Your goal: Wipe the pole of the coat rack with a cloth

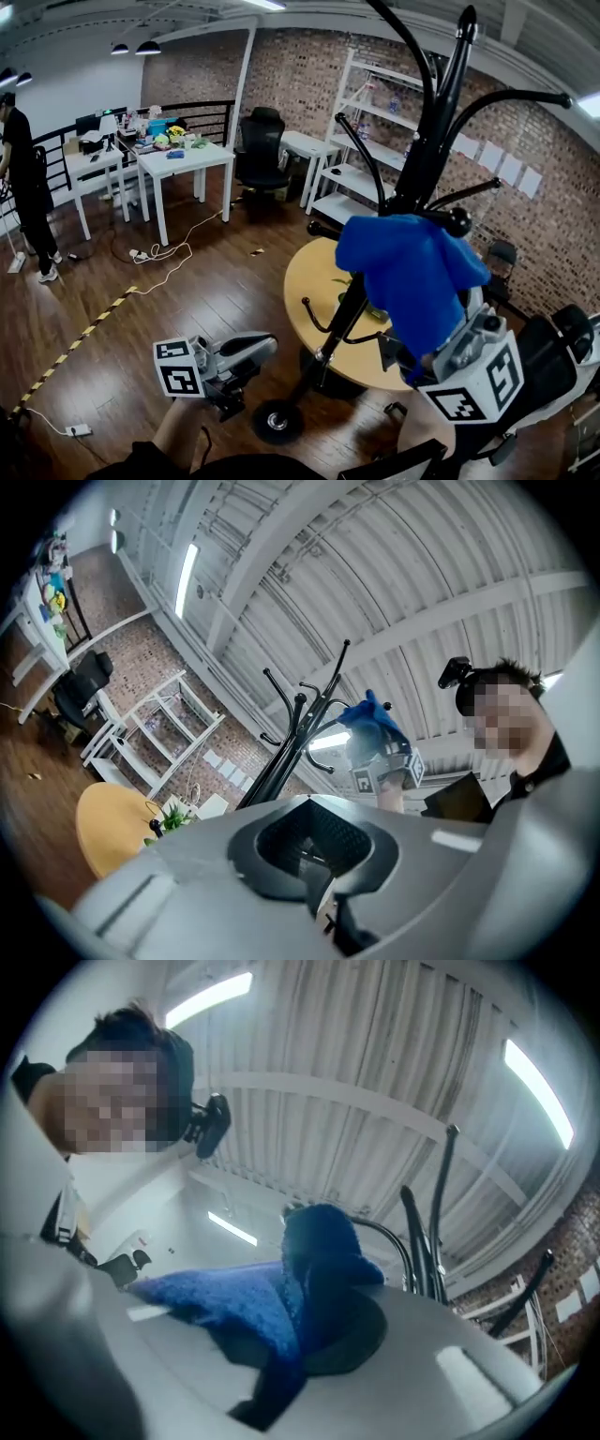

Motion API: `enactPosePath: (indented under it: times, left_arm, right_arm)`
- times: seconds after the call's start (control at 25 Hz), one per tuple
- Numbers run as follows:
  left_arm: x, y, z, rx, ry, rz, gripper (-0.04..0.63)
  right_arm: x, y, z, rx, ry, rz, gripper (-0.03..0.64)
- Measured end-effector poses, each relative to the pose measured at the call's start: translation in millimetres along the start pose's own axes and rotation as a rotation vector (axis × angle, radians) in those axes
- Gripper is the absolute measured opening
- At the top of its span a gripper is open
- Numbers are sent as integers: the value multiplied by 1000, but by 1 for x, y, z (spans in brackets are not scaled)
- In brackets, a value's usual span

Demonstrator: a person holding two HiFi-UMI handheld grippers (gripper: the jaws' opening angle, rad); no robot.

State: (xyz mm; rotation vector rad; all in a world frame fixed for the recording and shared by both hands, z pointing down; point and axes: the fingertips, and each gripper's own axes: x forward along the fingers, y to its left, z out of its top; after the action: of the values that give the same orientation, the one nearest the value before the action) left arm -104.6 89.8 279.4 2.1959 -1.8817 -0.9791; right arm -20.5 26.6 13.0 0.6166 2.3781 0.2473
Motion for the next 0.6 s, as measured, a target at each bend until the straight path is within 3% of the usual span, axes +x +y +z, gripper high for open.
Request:
enactPosePath:
  times: [0.12, 0.24, 0.6]
  left_arm:
    - [2, -2, 3, 10, -3, -11, 3]
    - [2, 0, 3, 12, -3, -13, 3]
    - [6, 2, -8, -16, 27, -5, 3]
  right_arm:
    - [-1, 20, 24, -66, -42, 40, 25]
    - [-1, 12, 16, -73, -33, 19, 25]
    - [-22, -82, -123, 79, 232, -236, 25]
